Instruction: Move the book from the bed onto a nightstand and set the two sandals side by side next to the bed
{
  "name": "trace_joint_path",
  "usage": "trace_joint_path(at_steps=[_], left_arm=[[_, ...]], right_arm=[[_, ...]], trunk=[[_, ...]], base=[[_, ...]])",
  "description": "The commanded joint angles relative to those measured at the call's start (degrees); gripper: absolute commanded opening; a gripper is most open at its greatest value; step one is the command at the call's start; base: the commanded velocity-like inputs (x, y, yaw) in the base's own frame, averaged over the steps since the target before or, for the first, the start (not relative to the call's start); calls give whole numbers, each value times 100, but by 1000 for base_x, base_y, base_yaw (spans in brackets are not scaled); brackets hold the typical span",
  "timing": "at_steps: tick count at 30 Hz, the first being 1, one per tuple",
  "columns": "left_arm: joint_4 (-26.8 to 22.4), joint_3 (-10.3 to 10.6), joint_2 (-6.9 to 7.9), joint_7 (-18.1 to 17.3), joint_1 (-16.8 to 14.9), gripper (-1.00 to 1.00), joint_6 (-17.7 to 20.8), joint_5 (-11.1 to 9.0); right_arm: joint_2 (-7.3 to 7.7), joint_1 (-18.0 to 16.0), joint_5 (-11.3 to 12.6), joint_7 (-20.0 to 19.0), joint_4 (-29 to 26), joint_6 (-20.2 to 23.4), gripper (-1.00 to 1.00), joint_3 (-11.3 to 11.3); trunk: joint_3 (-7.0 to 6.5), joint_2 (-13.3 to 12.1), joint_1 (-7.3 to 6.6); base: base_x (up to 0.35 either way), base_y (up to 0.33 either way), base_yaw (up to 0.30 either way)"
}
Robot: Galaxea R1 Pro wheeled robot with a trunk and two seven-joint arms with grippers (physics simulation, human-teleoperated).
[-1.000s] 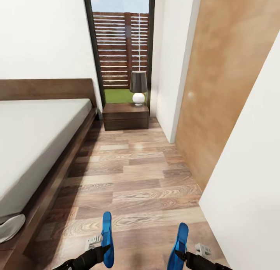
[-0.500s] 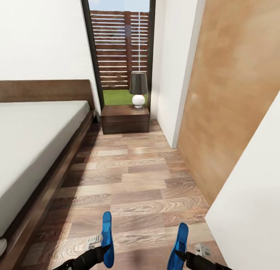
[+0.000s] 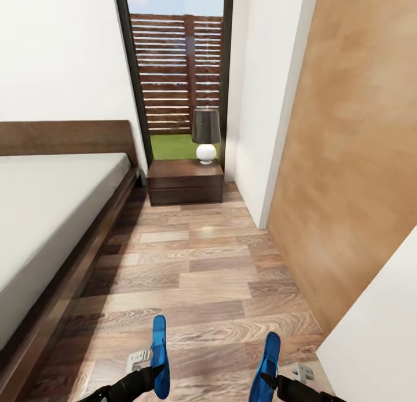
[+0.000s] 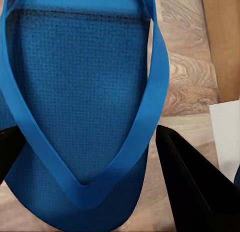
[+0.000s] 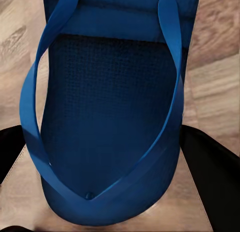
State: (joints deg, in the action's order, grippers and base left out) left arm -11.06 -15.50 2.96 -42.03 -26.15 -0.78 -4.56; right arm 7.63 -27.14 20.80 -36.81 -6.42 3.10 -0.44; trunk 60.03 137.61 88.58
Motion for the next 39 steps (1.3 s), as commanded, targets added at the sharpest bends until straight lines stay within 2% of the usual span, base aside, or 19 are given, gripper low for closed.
trace_joint_path(at_steps=[1, 39], left_arm=[[7, 21, 3, -16, -4, -100, -16, -45], [7, 21, 3, -16, -3, -100, -16, -45]], right_arm=[[1, -2, 38, -19, -1, 33, -100, -9], [1, -2, 38, -19, -3, 33, -100, -9]], trunk=[[5, 2, 2], [5, 2, 2]], base=[[320, 0, 0], [320, 0, 0]])
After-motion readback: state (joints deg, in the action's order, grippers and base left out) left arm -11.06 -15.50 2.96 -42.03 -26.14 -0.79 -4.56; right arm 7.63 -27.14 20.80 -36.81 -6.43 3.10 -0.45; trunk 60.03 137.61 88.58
